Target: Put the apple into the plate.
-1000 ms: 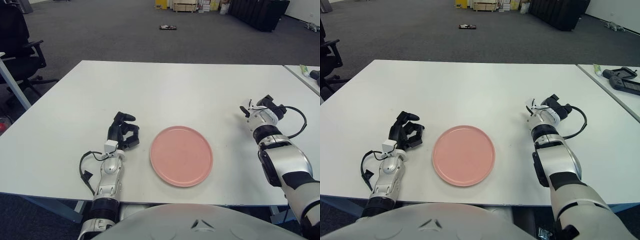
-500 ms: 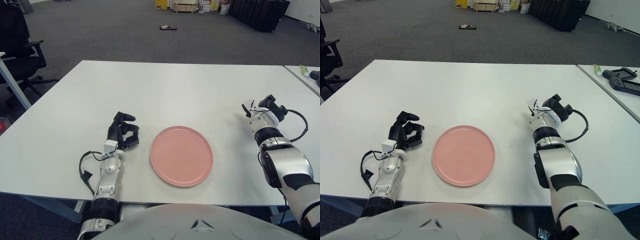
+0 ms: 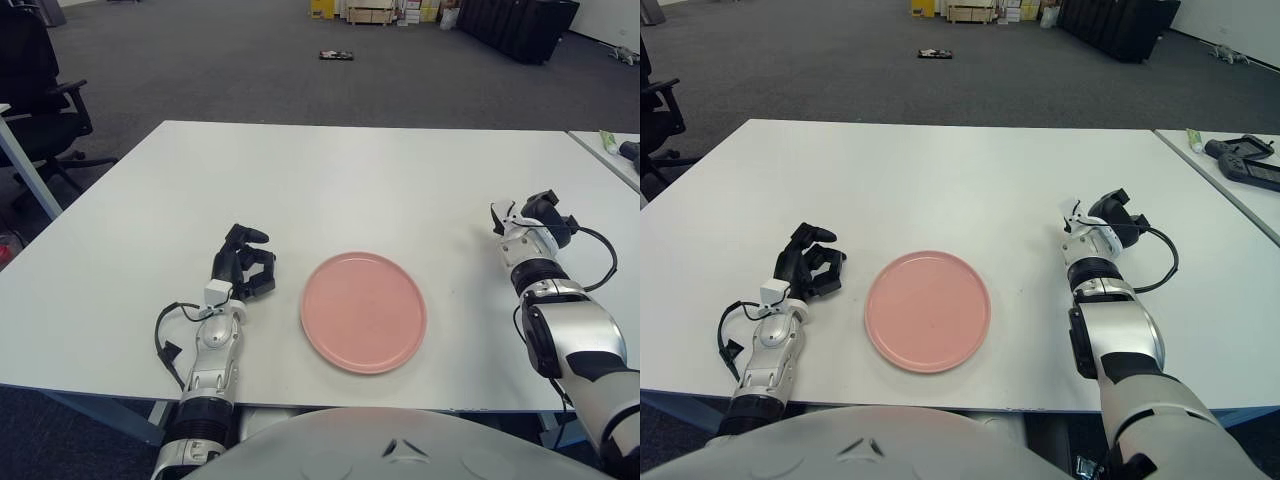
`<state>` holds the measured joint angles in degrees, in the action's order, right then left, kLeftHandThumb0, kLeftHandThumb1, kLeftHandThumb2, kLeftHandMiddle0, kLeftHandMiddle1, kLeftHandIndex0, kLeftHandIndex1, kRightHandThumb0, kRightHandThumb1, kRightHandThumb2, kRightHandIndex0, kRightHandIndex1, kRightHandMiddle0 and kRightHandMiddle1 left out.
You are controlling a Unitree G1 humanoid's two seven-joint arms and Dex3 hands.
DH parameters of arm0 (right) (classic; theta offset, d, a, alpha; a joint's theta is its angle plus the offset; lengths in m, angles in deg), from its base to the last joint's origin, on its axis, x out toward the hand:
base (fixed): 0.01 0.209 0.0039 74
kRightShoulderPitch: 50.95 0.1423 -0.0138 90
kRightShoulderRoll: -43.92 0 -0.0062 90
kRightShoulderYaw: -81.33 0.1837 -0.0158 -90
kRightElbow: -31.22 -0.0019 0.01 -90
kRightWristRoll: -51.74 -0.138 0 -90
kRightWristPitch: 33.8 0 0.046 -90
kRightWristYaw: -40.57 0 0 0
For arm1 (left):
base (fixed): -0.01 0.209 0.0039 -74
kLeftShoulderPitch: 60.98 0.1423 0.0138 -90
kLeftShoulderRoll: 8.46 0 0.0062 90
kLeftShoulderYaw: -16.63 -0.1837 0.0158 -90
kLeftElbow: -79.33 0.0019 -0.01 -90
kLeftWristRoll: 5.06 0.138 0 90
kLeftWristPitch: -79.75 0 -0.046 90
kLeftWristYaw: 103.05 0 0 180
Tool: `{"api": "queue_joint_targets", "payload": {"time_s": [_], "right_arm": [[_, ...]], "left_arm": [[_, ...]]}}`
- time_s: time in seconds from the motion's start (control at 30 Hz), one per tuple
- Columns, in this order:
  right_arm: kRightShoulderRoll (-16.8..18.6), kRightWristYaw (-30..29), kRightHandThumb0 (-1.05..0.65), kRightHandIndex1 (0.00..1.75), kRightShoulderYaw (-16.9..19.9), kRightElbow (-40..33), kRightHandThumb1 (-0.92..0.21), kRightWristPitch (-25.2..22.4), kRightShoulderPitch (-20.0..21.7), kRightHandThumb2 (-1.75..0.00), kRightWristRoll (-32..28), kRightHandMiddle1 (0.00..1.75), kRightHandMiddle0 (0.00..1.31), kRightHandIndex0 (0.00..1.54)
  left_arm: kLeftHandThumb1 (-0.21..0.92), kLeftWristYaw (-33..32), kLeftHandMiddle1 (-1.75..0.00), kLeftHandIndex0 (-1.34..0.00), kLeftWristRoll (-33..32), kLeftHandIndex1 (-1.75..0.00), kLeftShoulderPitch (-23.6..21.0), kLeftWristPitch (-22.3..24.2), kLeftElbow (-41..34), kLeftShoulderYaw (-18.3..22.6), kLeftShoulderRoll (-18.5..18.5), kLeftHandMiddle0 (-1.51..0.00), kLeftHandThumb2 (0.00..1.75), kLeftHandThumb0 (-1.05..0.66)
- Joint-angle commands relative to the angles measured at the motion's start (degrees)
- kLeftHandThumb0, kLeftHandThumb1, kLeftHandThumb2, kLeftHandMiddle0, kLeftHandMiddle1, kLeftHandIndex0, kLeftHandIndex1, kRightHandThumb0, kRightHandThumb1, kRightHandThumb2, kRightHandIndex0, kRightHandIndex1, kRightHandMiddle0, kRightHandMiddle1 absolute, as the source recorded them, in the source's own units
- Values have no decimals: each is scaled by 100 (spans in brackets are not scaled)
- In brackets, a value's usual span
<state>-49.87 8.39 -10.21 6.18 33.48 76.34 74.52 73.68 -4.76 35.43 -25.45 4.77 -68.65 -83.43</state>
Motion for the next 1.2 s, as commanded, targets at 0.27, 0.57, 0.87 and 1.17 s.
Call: {"api": "queue_joint_targets", "payload": {"time_s": [0.27, 0.57, 0.87, 1.17], "right_arm": [[268, 35, -41, 145, 17, -3, -55, -283, -748, -100, -213, 172, 43, 0], [314, -68, -22, 162, 93, -282, -46, -398, -813, -112, -264, 175, 50, 22], [358, -316, -1, 167, 330, -552, -19, 34, -964, -144, -390, 175, 51, 70], [405, -506, 0, 165, 482, -720, -6, 465, -1017, -158, -496, 175, 57, 84]], "left_arm": [[40, 241, -155, -36, -270, -175, 227, 177, -163, 145, -91, -62, 117, -1], [41, 295, -160, -37, -302, -175, 294, 156, -273, 192, -88, -58, 118, -1], [39, 264, -160, -40, -316, -175, 316, 162, -305, 232, -45, -56, 119, -1], [39, 252, -163, -40, -305, -175, 330, 75, -300, 251, -38, -56, 121, -1]]}}
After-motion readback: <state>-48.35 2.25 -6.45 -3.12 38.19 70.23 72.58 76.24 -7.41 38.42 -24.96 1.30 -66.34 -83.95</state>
